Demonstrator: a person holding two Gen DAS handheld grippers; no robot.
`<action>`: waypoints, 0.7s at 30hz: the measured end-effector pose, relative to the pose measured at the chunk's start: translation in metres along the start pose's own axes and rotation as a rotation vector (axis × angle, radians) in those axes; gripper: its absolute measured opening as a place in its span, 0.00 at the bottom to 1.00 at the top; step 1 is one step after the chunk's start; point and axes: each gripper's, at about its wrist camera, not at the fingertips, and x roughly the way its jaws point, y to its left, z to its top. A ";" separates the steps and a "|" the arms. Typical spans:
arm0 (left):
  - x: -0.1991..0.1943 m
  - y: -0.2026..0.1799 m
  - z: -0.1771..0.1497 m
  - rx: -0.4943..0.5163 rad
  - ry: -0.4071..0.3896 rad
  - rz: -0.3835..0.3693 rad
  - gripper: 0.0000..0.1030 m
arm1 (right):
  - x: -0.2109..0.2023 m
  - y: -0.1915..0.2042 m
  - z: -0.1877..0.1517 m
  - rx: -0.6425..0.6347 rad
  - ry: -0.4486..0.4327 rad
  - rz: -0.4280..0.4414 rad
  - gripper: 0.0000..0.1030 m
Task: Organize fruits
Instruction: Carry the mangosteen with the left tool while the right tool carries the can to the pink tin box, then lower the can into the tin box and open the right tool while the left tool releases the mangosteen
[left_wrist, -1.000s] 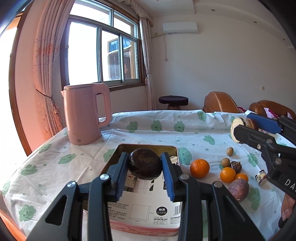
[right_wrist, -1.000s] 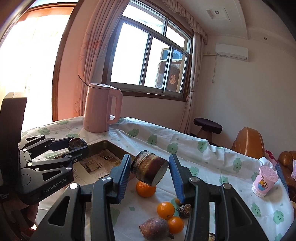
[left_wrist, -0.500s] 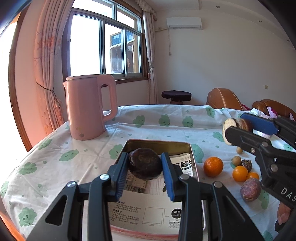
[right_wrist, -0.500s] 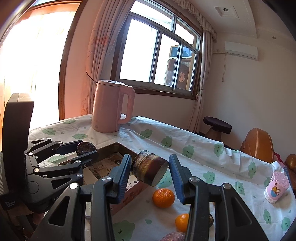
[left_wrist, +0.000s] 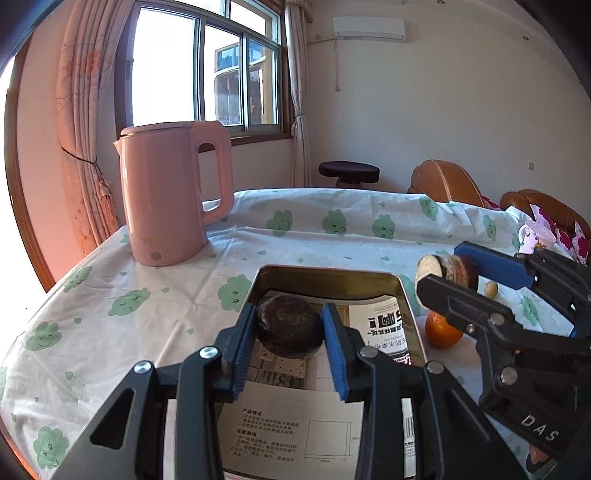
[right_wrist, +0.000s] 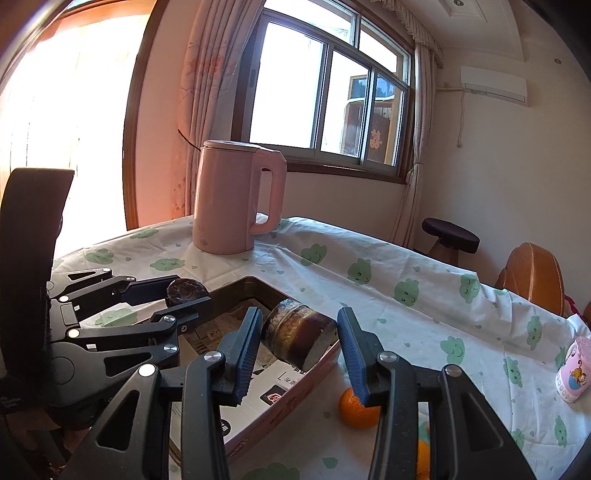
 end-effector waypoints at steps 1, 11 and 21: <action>0.002 0.001 0.000 -0.001 0.007 -0.001 0.36 | 0.003 0.001 0.000 0.002 0.005 0.004 0.43; 0.019 0.012 -0.004 -0.014 0.055 0.007 0.36 | 0.034 0.007 -0.009 0.027 0.064 0.025 0.43; 0.030 0.014 -0.010 -0.015 0.093 0.021 0.36 | 0.050 0.007 -0.017 0.045 0.097 0.037 0.43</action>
